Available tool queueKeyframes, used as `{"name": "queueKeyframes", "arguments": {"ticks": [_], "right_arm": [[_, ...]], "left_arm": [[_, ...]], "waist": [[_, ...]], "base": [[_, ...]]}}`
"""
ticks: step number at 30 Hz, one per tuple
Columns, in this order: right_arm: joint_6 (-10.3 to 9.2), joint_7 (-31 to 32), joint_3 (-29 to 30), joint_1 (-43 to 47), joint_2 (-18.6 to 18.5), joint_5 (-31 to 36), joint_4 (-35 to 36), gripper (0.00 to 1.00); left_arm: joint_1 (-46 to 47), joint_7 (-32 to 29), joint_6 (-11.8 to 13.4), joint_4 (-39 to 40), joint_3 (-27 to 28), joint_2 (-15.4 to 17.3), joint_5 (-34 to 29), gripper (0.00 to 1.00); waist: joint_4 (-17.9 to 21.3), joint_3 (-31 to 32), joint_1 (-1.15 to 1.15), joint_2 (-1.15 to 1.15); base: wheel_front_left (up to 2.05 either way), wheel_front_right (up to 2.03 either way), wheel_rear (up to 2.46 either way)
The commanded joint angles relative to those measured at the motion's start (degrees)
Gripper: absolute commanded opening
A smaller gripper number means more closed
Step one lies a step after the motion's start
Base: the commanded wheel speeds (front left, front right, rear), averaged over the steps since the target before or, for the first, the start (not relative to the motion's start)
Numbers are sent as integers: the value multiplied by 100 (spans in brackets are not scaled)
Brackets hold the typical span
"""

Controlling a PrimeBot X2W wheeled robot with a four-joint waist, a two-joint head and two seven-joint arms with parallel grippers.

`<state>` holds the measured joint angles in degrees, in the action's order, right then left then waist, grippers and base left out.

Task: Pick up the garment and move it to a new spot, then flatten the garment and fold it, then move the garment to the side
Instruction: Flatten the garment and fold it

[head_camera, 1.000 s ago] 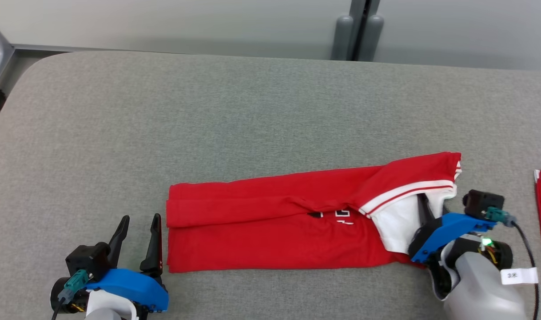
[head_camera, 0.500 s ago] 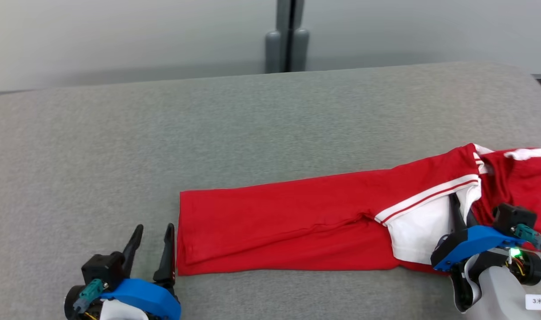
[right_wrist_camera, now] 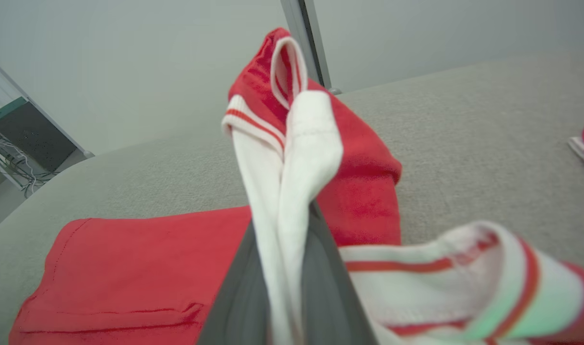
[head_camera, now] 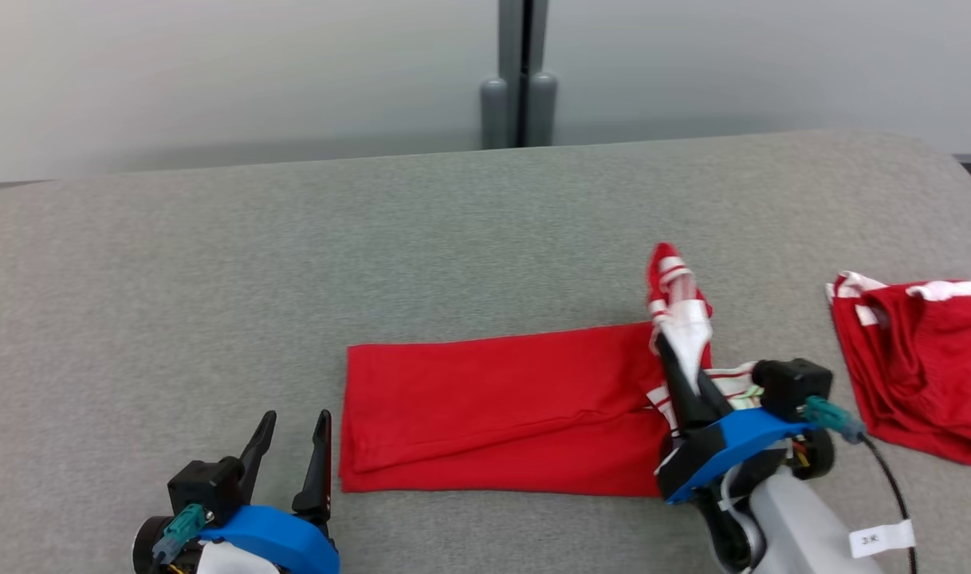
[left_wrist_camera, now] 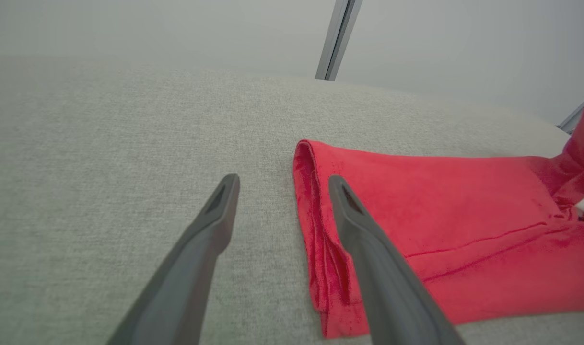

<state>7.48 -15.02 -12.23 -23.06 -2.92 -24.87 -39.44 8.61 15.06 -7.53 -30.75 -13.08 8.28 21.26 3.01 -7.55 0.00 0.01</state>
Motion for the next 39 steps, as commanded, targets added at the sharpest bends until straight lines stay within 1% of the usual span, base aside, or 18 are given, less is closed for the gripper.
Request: {"name": "queueKeyframes", "arguments": {"ticks": [1, 5, 10, 15, 18, 19, 20, 21, 23, 25, 27, 34, 37, 39], "right_arm": [[3, -16, -241, 15, -5, -142, 73, 0], [3, 15, -965, -136, -8, -675, 129, 0], [3, 13, -1789, -374, -11, -1237, 4, 0], [3, -5, -2402, -666, -14, -1657, -269, 0], [3, -14, -2693, -830, -15, -1871, -438, 0], [3, -17, -2767, -877, -16, -1933, -490, 35], [3, -19, -2816, -943, -15, -2006, -481, 100], [3, -22, -2816, -1000, -16, -2074, -445, 100], [3, -18, -2697, -1055, -18, -2073, -363, 100], [3, -18, -2470, -1079, -19, -1817, -275, 100], [3, -18, -2070, -1010, -21, -1492, -134, 100], [3, -17, -105, -294, -14, 38, 554, 100], [3, -17, 509, 82, -9, 532, 867, 100], [3, -17, 801, 298, -9, 783, 1030, 100]], "left_arm": [[48, 13, 7, -15, 5, -1, 38, 100], [74, 13, 7, -81, -117, -26, 44, 100], [132, 13, 7, -145, -276, -45, 82, 100], [190, 13, 7, -199, -427, -46, 122, 100], [191, 13, 7, -242, -476, -42, 142, 100], [186, 13, 7, -257, -464, -35, 162, 100], [180, 13, 7, -263, -453, -28, 171, 100], [173, 13, 7, -270, -435, -27, 176, 100], [137, 13, 7, -268, -355, -19, 177, 100], [114, 13, 7, -255, -242, -19, 158, 100], [91, 13, 7, -224, -105, -23, 105, 100], [45, 13, 7, -3, 314, -52, -130, 100], [24, 13, 7, 91, 512, -63, -296, 100], [0, 13, 7, 133, 655, -79, -404, 100]], "waist": [[-135, -36, 0, -1], [-492, -24, 0, -1], [-1005, -35, 0, -1], [-1466, -50, 0, -1], [-1637, -42, 0, -1], [-1665, -40, 0, -1], [-1675, -39, 0, -1], [-1675, -35, 0, -1], [-1626, -22, 0, -1], [-1516, -3, 0, -1], [-1365, 21, 0, -1], [-809, 75, 0, -1], [-608, 92, 0, -1], [-480, 99, 0, -1]], "base": [[0, 0, 0], [0, 0, 0], [0, 0, 0], [0, 0, 0], [0, 0, 0], [0, 0, 0], [0, 0, 0], [0, 0, 0], [0, 0, 0], [0, 0, 0], [0, 0, 0], [0, 0, 0], [0, 0, 0], [0, 0, 0]]}}
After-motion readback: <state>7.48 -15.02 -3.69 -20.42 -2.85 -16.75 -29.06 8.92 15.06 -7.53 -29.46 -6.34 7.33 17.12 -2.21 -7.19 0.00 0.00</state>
